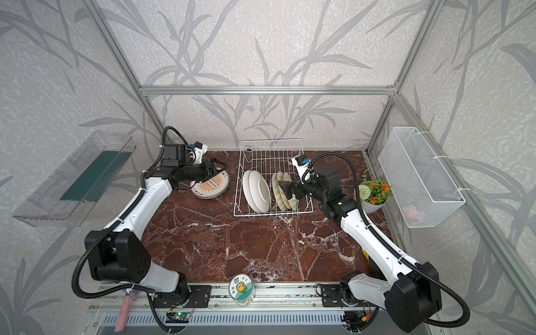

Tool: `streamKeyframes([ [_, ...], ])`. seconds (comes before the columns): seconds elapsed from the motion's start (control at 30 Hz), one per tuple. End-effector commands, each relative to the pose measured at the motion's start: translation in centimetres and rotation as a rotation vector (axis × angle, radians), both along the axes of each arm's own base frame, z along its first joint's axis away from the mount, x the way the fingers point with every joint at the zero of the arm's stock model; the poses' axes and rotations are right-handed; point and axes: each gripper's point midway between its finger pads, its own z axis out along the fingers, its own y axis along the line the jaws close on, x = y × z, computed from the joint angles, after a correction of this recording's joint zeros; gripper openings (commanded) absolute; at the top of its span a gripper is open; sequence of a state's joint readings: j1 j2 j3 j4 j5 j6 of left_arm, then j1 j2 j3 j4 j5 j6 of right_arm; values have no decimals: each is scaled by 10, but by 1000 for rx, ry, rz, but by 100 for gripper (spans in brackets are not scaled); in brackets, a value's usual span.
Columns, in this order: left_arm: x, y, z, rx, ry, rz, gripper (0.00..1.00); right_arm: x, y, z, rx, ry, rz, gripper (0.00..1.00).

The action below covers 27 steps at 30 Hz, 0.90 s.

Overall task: Unload the plates from the dish rack
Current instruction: Pick up a plate from the dish rack.

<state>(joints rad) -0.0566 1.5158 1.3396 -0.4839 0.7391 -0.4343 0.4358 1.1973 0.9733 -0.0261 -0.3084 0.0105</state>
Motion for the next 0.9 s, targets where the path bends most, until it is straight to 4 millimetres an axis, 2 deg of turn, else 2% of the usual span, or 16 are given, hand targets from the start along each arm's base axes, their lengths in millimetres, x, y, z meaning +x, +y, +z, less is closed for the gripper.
streamKeyframes([
  [0.0, -8, -17, 5, 28, 2, -67, 70, 2, -1, 4, 8, -17, -19, 99],
  [0.4, -16, -52, -20, 66, 117, -111, 46, 4, -11, 11, -7, -36, -75, 99],
  [0.57, -27, -62, -37, 88, 186, -119, 44, 4, -13, 9, -6, -26, -87, 99],
  [0.77, -34, -68, -48, 101, 230, -131, 36, 1, -13, 6, -2, -22, -80, 99],
  [0.87, -37, -70, -51, 111, 244, -136, 36, -5, -8, 6, -2, -31, -36, 99],
])
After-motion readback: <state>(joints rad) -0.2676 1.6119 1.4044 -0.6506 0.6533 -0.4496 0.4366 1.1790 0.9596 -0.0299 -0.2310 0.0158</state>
